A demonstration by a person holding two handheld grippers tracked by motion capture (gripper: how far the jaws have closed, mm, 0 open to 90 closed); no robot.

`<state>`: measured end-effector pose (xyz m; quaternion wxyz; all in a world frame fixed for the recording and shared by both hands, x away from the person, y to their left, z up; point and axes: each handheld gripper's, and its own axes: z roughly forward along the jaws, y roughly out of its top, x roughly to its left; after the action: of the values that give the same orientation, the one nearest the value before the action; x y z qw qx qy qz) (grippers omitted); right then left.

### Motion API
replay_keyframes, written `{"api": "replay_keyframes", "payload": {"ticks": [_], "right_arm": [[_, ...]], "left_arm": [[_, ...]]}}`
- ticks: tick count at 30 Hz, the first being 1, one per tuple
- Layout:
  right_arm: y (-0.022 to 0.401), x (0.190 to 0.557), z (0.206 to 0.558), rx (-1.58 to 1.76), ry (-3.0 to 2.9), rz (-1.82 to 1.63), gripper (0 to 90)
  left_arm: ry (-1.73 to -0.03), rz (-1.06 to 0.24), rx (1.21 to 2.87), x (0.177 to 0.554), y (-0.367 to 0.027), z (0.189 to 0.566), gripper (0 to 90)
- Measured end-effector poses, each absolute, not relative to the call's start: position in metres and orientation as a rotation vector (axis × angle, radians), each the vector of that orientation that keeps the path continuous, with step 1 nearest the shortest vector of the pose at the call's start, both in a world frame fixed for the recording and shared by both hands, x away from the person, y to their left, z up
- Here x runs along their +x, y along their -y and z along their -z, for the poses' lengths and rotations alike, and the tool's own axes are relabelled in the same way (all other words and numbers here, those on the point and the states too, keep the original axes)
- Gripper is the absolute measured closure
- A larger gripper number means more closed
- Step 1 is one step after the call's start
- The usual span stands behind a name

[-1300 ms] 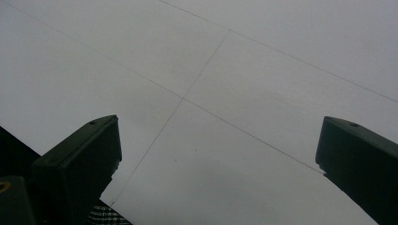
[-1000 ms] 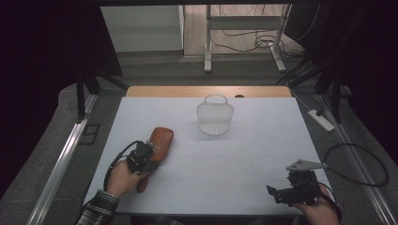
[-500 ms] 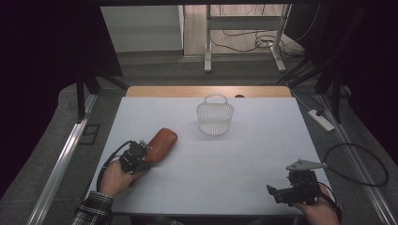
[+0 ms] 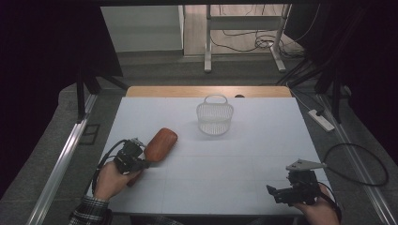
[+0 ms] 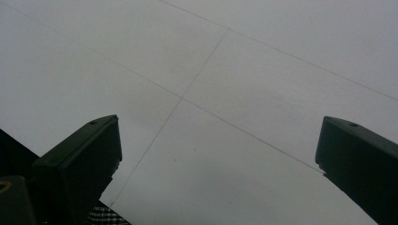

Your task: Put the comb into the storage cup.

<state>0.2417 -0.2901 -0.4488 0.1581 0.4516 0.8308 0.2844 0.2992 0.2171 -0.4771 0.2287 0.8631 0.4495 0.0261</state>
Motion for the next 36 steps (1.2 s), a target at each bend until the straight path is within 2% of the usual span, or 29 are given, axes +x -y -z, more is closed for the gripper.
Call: {"api": "replay_keyframes", "payload": {"ticks": [8,11,22,30,32,36], "right_arm": [[0.290,0.242,0.449,1.290,-2.376,-0.813,1.1],[0.290,0.242,0.449,1.291,-2.376,-0.812,1.1],[0.290,0.242,0.449,1.289,-2.376,-0.812,1.2],[0.290,0.242,0.449,1.291,-2.376,-0.811,1.2],[0.290,0.242,0.449,1.291,-2.377,-0.810,1.2],[0.290,0.242,0.449,1.291,-2.378,-0.809,1.2]], "left_arm": [[-1.247,-0.107,2.347,0.294,-0.219,0.469,88.9],[-1.258,-0.124,2.335,0.291,-0.222,0.468,84.9],[-1.315,-0.183,2.307,0.285,-0.238,0.470,51.6],[-1.327,-0.160,2.275,0.291,-0.243,0.474,25.5],[-1.314,-0.149,2.278,0.292,-0.244,0.475,16.0],[-1.320,-0.097,2.214,0.295,-0.249,0.478,7.0]]}}
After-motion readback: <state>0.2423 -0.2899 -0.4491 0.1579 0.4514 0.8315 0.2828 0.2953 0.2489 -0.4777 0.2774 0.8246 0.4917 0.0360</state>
